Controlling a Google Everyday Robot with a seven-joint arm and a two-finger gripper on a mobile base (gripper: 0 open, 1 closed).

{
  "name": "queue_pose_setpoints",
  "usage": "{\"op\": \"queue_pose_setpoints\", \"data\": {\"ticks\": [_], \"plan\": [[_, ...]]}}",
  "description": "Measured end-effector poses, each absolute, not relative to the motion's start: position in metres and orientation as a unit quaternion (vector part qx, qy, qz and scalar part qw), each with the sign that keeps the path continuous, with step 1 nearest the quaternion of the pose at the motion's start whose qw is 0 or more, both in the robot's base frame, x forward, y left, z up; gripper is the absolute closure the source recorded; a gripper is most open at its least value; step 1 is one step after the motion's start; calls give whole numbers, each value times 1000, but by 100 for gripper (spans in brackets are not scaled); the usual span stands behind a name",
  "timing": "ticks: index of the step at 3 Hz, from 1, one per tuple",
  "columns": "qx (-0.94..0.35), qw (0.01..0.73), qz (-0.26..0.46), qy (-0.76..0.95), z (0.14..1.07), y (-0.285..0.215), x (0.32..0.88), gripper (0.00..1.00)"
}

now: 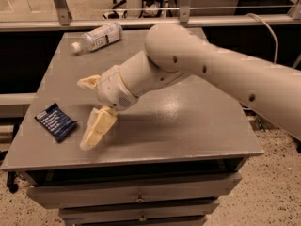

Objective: Move rxbar blueberry near blue plastic bottle

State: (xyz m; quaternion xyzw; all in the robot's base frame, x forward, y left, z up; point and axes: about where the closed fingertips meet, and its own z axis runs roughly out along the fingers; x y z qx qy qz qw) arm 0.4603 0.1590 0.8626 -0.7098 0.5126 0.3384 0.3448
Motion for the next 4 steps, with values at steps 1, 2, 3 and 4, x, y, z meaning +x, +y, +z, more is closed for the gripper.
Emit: {"op": "queue_pose_setpoints", "data": {"ticks": [1,2,3,4], "plan": [[-698,360,367,498,855,190,467,0],[-686,368,381,498,843,207,471,0],[-668,380,396,502,835,219,475,18],[-651,385,411,509,834,229,479,41]]}}
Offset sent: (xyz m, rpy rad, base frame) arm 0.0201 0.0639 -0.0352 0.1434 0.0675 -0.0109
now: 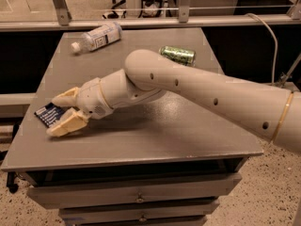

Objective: Move rxbar blueberry near blue plastic bottle

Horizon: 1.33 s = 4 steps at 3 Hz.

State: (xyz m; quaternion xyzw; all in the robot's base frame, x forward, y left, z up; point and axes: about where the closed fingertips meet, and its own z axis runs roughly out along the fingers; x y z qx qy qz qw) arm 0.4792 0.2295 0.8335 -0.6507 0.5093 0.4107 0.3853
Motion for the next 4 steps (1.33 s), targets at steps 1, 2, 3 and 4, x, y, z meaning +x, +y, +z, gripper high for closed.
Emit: {"op": "queue_pose_setpoints", "data": {"ticks": [1,2,3,4], "plan": [[-637,395,420,512,843,236,483,64],[-639,403,402,517,857,233,487,87],[-650,406,368,526,872,217,494,100],[-656,400,349,536,878,203,494,82]]}}
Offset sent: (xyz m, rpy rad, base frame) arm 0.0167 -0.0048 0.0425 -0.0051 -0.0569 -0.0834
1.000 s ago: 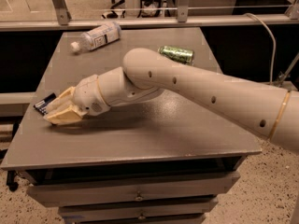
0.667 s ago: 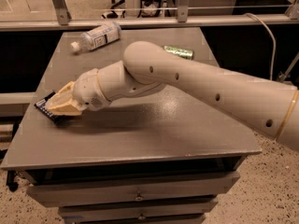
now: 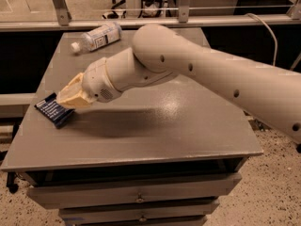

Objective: Move rxbar blueberry near blue plastic bottle

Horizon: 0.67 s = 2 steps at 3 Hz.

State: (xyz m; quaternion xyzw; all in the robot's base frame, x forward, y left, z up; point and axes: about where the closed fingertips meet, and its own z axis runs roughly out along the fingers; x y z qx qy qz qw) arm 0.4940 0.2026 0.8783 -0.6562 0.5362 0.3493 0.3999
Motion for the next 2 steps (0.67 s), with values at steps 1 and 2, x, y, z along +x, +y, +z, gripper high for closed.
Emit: {"op": "queue_pose_setpoints", "data": {"ticks": [1,2], "plan": [[-650,397,347,547,873,200,493,59],[-645,397,349,552,867,202,495,36]]}}
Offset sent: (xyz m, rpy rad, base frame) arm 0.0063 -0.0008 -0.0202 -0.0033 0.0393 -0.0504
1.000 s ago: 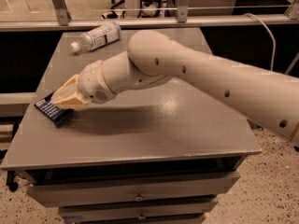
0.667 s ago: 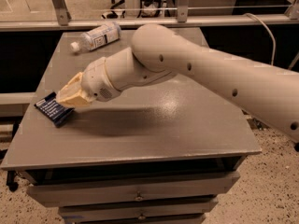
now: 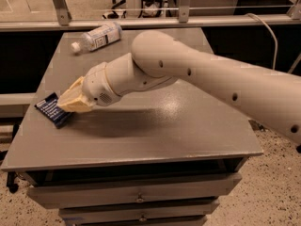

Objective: Move rxbar blueberry near blue plastic bottle

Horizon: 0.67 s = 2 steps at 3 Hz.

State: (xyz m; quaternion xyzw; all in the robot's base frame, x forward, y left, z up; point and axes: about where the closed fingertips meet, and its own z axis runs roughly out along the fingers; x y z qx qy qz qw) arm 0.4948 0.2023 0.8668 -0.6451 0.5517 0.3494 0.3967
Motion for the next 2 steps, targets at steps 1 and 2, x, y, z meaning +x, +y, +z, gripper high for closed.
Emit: {"op": "queue_pose_setpoints", "data": {"ticks": [1,2], "plan": [[-642,394,349,558,863,200,495,13],[-636,391,352,565,854,199,494,0]]}}
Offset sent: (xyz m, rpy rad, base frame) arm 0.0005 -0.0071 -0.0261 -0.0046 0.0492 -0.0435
